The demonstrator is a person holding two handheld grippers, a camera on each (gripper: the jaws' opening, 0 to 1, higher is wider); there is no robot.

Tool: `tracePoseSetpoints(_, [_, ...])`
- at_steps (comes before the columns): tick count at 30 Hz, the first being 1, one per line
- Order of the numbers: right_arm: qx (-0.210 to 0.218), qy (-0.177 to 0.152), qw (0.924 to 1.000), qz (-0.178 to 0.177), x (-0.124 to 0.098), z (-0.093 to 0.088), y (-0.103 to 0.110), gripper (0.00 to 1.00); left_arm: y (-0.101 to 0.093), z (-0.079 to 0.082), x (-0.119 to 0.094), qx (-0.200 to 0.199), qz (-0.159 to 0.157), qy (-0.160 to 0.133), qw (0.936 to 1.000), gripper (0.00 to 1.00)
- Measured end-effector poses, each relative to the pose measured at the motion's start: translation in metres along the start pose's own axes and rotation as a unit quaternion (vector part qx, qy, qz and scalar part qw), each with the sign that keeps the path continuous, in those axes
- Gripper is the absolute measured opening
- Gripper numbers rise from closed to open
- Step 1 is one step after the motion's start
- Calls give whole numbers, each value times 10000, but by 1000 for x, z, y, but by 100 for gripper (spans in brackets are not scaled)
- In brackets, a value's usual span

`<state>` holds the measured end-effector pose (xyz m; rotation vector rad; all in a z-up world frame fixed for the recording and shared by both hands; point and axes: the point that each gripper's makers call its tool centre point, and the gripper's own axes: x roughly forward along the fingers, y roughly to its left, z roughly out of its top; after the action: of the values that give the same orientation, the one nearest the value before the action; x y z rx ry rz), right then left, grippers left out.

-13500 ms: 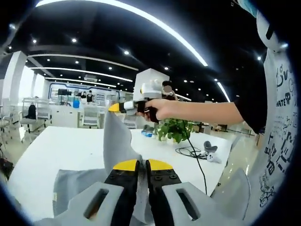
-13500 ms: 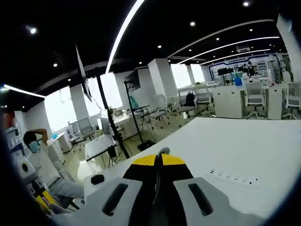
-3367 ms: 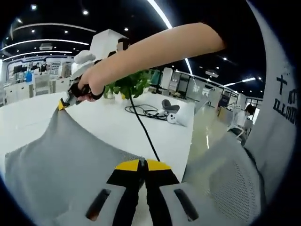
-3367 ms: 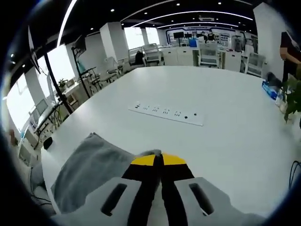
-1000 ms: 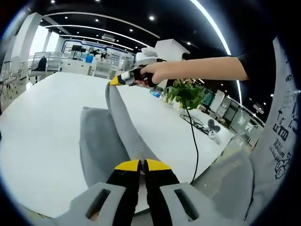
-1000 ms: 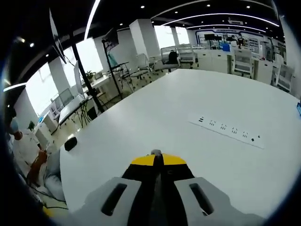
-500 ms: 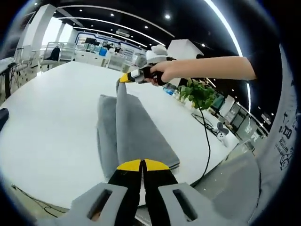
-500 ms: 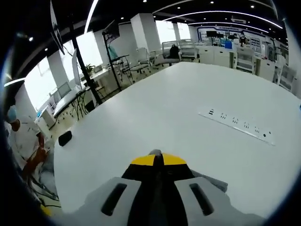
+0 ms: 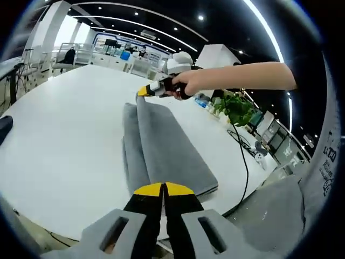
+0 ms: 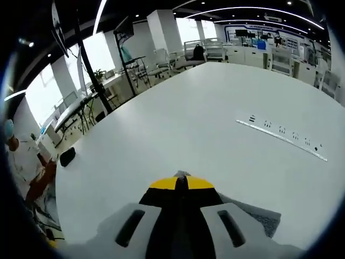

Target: Fold the towel on the table until its edges align and the towel forms a compact rectangular stack.

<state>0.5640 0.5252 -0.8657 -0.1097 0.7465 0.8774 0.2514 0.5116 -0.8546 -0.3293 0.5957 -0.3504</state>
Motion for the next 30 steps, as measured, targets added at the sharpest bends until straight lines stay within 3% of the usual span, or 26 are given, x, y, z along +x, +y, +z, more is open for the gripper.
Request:
tracePoseSetpoints(5, [-145, 1, 9999, -11, 15, -2, 1, 5, 3, -1, 5, 6, 58, 133, 9999, 2])
tracePoseSetpoints(9, [-166, -68, 9998, 71, 13, 0, 5, 13, 1, 2, 11, 35, 48, 158, 9999, 13])
tracePoseSetpoints(12, [-433, -60, 9990, 108, 9, 0, 7, 20, 4, 2, 18, 84, 115, 205, 9997, 22])
tracePoseSetpoints(15, [-449, -75, 9989, 107, 3, -2, 4, 21, 7, 5, 23, 200, 198, 207, 9994, 26])
tracePoseSetpoints(19, [-480, -102, 9988, 89, -2, -4, -2, 25, 11, 15, 30, 270, 212, 153, 9993, 32])
tracePoseSetpoints(22, [-514, -122, 9985, 169, -9, -7, -5, 29, 19, 27, 33, 840, 373, 179, 9956, 41])
tracePoseSetpoints(24, [-579, -100, 9981, 168, -14, -11, -10, 30, 21, 34, 35, 851, 391, 151, 9955, 46])
tracePoseSetpoints(30, [-680, -9, 9977, 77, -29, -25, -27, 32, 31, 53, 45, 983, 352, 75, 9945, 47])
